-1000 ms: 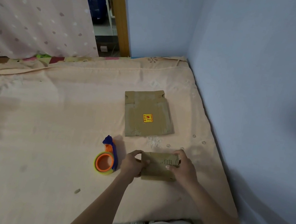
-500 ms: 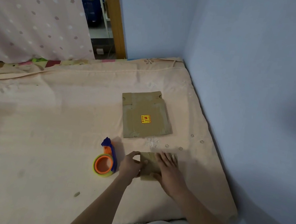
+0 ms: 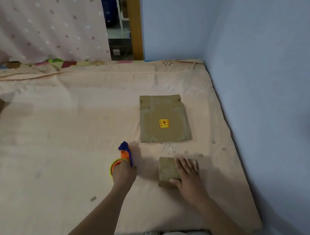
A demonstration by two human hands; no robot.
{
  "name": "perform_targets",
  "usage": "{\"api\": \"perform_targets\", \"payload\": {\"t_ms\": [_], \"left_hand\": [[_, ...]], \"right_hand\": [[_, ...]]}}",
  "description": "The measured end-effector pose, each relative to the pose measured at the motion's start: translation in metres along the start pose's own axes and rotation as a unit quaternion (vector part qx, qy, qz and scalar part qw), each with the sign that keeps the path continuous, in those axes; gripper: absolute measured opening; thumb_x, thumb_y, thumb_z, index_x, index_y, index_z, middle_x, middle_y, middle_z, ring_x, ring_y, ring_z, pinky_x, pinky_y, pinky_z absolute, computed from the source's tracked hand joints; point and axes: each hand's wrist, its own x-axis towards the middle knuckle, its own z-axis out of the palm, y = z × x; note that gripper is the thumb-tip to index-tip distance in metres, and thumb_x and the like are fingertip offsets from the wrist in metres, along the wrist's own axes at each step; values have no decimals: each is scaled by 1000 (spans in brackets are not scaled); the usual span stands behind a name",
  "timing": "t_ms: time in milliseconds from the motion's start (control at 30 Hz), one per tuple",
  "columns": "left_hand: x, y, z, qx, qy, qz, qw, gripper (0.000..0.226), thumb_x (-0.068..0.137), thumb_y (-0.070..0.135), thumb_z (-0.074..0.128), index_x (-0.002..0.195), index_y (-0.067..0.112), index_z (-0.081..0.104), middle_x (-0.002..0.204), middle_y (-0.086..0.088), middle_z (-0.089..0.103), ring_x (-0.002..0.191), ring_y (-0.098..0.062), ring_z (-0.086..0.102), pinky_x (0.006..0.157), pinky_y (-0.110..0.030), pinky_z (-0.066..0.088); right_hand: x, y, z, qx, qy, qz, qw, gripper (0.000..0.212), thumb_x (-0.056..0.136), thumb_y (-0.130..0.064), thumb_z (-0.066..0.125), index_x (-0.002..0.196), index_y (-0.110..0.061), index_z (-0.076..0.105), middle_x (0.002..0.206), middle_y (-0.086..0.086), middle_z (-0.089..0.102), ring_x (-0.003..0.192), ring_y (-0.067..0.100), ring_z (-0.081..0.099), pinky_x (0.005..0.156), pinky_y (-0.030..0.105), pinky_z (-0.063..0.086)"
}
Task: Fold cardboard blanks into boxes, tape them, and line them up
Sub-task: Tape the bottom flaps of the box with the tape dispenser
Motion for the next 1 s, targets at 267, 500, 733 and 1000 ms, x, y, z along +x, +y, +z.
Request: {"api": "perform_targets", "payload": {"t_ms": [267,500,733,1000], "left_hand": [[2,-1,5,-43,-10,-25,999,8,86,1,56,80,7,56,74,-6,58,62,-18,51,49,-27,37],[0,13,-25,-150,26,-13,988,16,95,11,46,100,-3,52,101,-18,61,93,-36,61,80,-47,54],[-30,44,-51,-214,-106,136,961,53,82,36,80,118,22,44,107,8,57,98,-10,58,63,-13,45],[-43,58,-46,-197,-209,238,928,54,80,36,81,120,28,46,110,16,57,101,-5,57,72,-16,51]], "right_hand": [[2,-3,-6,5,-18,26,999,81,100,-50,47,161,-20,3,168,-3,-5,154,19,-11,123,40,-15],[0,-13,-17,-22,-43,43,998,78,103,-50,41,160,-18,0,168,1,-8,154,21,-13,124,42,-12],[2,-21,-23,-30,-64,63,996,78,102,-50,43,161,-20,0,168,1,-6,154,21,-13,125,45,-9],[-3,-24,-29,24,-35,54,998,65,101,-44,50,158,-26,24,166,-5,16,155,18,1,125,41,-7]]}}
